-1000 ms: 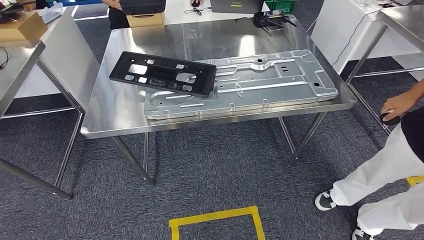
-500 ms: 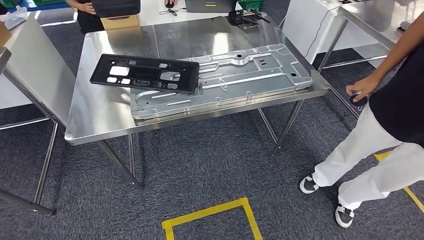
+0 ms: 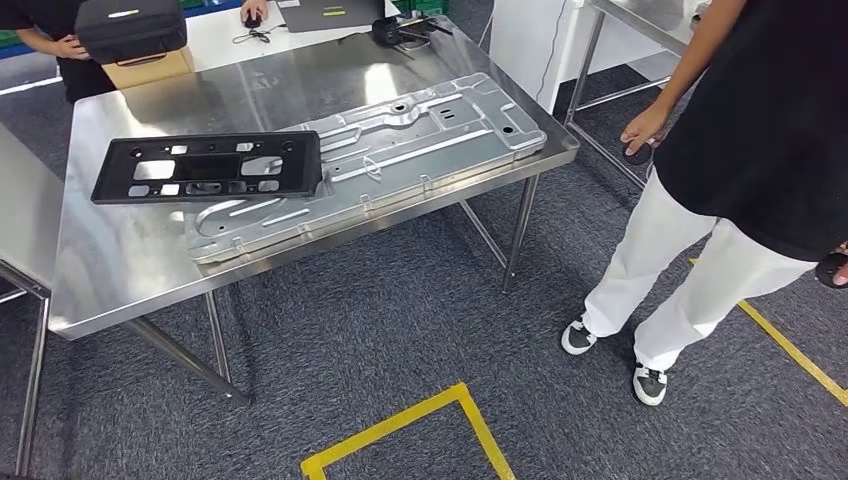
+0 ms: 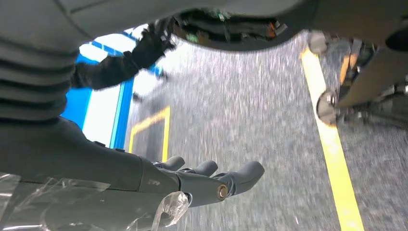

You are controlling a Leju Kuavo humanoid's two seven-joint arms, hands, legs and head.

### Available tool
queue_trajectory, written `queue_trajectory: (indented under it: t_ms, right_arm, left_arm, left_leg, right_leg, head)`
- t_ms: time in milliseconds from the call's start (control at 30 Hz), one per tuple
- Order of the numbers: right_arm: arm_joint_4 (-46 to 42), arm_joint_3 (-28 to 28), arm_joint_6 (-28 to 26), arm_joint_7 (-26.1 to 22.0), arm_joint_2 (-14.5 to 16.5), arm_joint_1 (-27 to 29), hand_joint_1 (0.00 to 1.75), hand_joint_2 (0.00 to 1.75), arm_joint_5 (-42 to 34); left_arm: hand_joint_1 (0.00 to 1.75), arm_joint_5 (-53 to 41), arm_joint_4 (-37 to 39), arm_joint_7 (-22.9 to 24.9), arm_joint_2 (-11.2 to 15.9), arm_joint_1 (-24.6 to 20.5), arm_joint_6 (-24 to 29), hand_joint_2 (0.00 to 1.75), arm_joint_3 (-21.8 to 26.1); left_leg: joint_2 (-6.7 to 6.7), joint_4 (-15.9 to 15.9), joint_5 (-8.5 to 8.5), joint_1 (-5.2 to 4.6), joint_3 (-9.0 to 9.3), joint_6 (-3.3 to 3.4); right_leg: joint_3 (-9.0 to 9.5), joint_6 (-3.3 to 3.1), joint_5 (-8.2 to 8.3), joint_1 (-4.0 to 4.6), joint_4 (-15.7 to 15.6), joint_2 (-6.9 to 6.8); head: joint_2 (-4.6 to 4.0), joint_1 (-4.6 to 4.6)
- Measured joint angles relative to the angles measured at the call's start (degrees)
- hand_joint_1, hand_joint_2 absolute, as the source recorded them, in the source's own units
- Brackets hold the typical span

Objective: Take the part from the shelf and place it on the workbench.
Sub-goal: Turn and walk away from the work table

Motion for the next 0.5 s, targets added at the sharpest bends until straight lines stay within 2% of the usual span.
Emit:
queue_trajectory:
  t_ms: [33,67,100,133,167,200,233,267,333,367,400,433,467,500]
  right_arm:
    - [0.0,-0.2,0.2,-0.1,0.0,0.0,0.00,0.00,-0.1]
    - [0.1,-0.4,0.2,-0.1,0.0,-0.1,0.00,0.00,-0.1]
    - [0.1,-0.5,0.1,-0.2,0.0,-0.2,0.00,0.00,0.0]
    - [0.2,-0.7,-0.1,-0.2,0.0,-0.2,0.00,0.00,0.2]
    - [0.3,-0.8,-0.5,-0.3,0.0,-0.2,0.00,0.00,0.5]
    - [0.4,-0.9,-1.0,-0.3,0.0,-0.1,0.00,0.00,0.8]
    - [0.5,-0.9,-1.5,-0.4,0.0,0.0,0.00,0.00,1.0]
    - [0.5,-0.9,-1.8,-0.4,0.0,0.0,0.00,0.00,1.1]
    - [0.6,-0.9,-2.0,-0.4,0.0,-0.1,0.00,0.00,1.2]
    - [0.6,-0.9,-2.0,-0.4,0.0,-0.1,0.00,0.00,1.3]
    - [0.6,-0.9,-1.9,-0.4,0.0,-0.1,0.00,0.00,1.5]
    - [0.6,-0.9,-1.9,-0.4,0.1,-0.1,0.00,0.00,1.6]
    - [0.7,-0.9,-1.8,-0.3,0.1,0.0,0.00,0.00,1.8]
    - [0.7,-0.9,-1.8,-0.3,0.1,0.0,0.00,0.00,2.0]
  left_arm:
    - [0.00,0.0,0.0,0.1,0.0,0.0,0.0,0.00,0.0]
    - [0.00,0.0,0.0,0.1,0.0,0.0,0.0,0.00,0.0]
    - [0.00,0.0,0.0,0.1,0.0,0.0,-0.1,0.00,0.0]
    - [0.00,0.0,0.0,0.1,0.0,0.0,-0.1,0.00,0.0]
    - [0.00,0.1,0.0,0.0,0.0,-0.1,-0.2,0.00,0.0]
    - [0.00,0.1,0.0,-0.1,0.0,-0.1,-0.2,0.00,0.0]
    - [0.00,0.1,0.0,-0.3,0.0,-0.2,-0.2,0.00,0.0]
    - [0.00,0.1,0.0,-0.5,-0.1,-0.2,-0.2,0.00,0.0]
    - [0.00,0.1,0.0,-0.8,0.0,-0.1,-0.2,0.00,0.0]
    - [0.00,0.0,0.0,-0.9,0.0,-0.1,-0.2,0.00,0.0]
    - [0.00,-0.1,0.0,-1.0,0.0,0.0,-0.3,0.00,0.0]
    - [0.00,-0.2,0.0,-1.2,0.0,0.0,-0.3,0.00,0.0]
    - [0.00,-0.4,0.0,-1.4,-0.1,-0.1,-0.3,0.00,0.0]
    - [0.00,-0.5,0.0,-1.5,-0.1,-0.2,-0.3,0.00,0.0]
  left_leg:
    - [-1.42,-4.4,1.86,0.10,1.96,0.14]
    - [-2.64,-7.7,3.10,0.17,3.30,0.28]
    - [-3.63,-9.6,3.67,0.17,4.01,0.41]
    - [-3.96,-10.2,3.70,0.05,4.13,0.60]
    - [-3.43,-10.2,3.85,0.00,4.01,0.89]
    - [-2.90,-10.3,4.06,-0.02,3.98,1.30]
    - [-2.31,-10.4,4.28,-0.01,3.93,1.78]
    - [-1.64,-10.6,4.49,0.05,3.87,2.24]
    - [-0.09,-10.6,4.64,-0.10,3.66,2.76]
    - [0.73,-10.6,4.67,-0.19,3.54,2.87]
    - [1.53,-10.6,4.68,-0.27,3.44,2.91]
    - [2.25,-10.6,4.68,-0.30,3.38,2.91]
    - [2.91,-10.6,4.68,-0.31,3.38,2.90]
    - [3.50,-10.5,4.65,-0.32,3.45,2.85]
  right_leg:
    - [-0.06,0.21,0.09,0.06,0.0,0.67]
    - [-0.22,0.48,0.21,0.11,0.1,1.29]
    - [-0.46,0.81,0.36,0.16,0.2,1.85]
    - [-0.72,1.19,0.55,0.17,0.1,2.41]
    - [-0.98,1.58,0.76,0.07,0.1,2.92]
    - [-1.18,1.88,0.74,-0.04,0.2,2.75]
    - [-1.59,2.13,0.18,-0.07,0.9,1.86]
    - [-2.47,2.29,-1.14,-0.06,2.8,0.63]
    - [-5.70,2.52,-5.34,0.00,10.2,-1.68]
    - [-7.45,2.64,-7.15,-0.02,14.3,-1.97]
    - [-8.52,2.74,-8.05,-0.03,17.0,-2.10]
    - [-8.52,2.80,-7.87,-0.04,17.6,-2.21]
    - [-7.25,2.80,-6.66,-0.06,15.8,-2.47]
    - [-4.93,2.73,-4.85,-0.05,11.9,-3.28]
  head:
    - [0.00,0.00]
    - [0.00,0.01]
    - [0.00,0.02]
    - [0.00,0.04]
    - [0.00,0.05]
    - [0.00,0.05]
    - [0.00,0.08]
    - [0.00,0.11]
    - [0.00,0.16]
    - [0.00,0.16]
    - [0.00,0.16]
    - [0.00,0.17]
    - [0.00,0.16]
    - [0.00,0.17]
